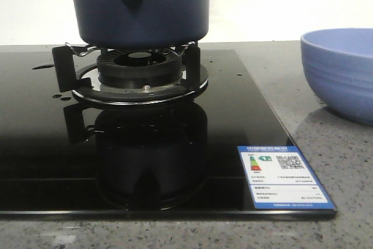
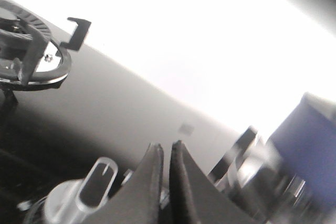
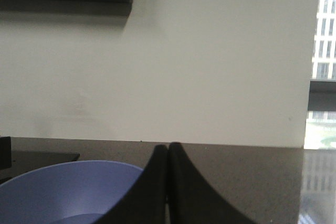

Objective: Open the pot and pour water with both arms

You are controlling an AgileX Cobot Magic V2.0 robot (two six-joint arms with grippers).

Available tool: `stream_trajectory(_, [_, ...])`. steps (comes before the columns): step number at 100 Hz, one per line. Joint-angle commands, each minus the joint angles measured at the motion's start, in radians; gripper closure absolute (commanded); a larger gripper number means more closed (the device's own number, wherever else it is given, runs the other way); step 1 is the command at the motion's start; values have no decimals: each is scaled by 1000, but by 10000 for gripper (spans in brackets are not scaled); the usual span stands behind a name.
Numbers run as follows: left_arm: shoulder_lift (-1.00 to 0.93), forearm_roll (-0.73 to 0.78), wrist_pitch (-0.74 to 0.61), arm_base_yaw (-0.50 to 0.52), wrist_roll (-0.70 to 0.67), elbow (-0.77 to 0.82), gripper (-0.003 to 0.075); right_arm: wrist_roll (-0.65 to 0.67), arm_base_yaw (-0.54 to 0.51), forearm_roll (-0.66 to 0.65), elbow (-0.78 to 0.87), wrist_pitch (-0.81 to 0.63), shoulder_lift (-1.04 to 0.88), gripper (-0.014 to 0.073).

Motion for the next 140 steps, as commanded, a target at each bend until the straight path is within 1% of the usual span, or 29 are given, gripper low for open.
stream_trajectory(1, [-25,-140,-107,1,-9,29,741,13,-5,145,25,9,-15,657])
stream_trajectory(10, [-25,-229,-113,1,-9,29,741,13,-5,232,25,53,-15,657])
stream_trajectory(14, [-25,-245,-115,1,-9,29,741,13,-5,248,23,53,-15,657])
stream_trajectory(23, [-25,-254,-120,1,-9,27,741,13,-5,329,4,72,-15,657])
stream_trajectory(30, [-25,-265,-116,1,-9,17,741,13,-5,392,-32,169,-12,657])
stream_trajectory(32, [-25,-265,-116,1,-9,11,741,13,-5,413,-53,223,-7,657])
stream_trajectory(38, [-20,-256,-110,1,-8,-7,741,13,-5,439,-108,321,10,657])
stream_trajectory(44, [0,-211,-78,1,-7,-40,741,13,-5,454,-166,398,45,657])
stream_trajectory(50, [32,-146,-2,1,-7,-83,741,13,-5,454,-236,459,88,657])
stream_trajectory(58, [90,-73,80,1,4,-142,741,13,-5,454,-356,583,175,657])
stream_trajectory(63, [133,-51,126,1,41,-179,740,11,-5,454,-428,662,234,657])
stream_trajectory(70, [196,-51,184,-1,156,-235,740,11,0,451,-521,772,316,657])
stream_trajectory(73, [220,-51,206,-13,219,-261,740,11,13,448,-559,805,345,657])
stream_trajectory(81, [254,-51,239,-48,315,-311,740,0,49,448,-631,904,432,657])
stream_trajectory(93, [323,-57,324,-133,364,-384,740,-8,109,473,-709,1072,553,657])
stream_trajectory(100, [379,-62,387,-192,376,-426,739,-95,144,568,-730,1106,608,660])
stream_trajectory(105, [426,-102,428,-239,434,-455,736,-164,165,664,-733,1106,637,660])
stream_trajectory(110, [467,-175,461,-286,530,-485,724,-240,186,774,-733,1104,660,660])
stream_trajectory(112, [484,-228,476,-306,594,-503,724,-275,190,824,-733,1104,668,661])
stream_trajectory(115, [506,-270,494,-333,644,-517,724,-315,197,887,-733,1104,678,663])
stream_trajectory(119, [538,-367,518,-371,761,-547,724,-374,198,979,-733,1109,692,663])
stream_trajectory(121, [554,-393,530,-389,795,-561,724,-396,198,1021,-733,1111,695,663])
stream_trajectory(126, [590,-483,556,-427,909,-591,724,-498,199,1117,-733,1111,703,663])
stream_trajectory(134, [648,-564,587,-471,1018,-636,724,-609,199,1244,-733,1111,704,663])
stream_trajectory(140, [684,-590,594,-484,1059,-671,724,-680,199,1289,-733,1103,704,663])
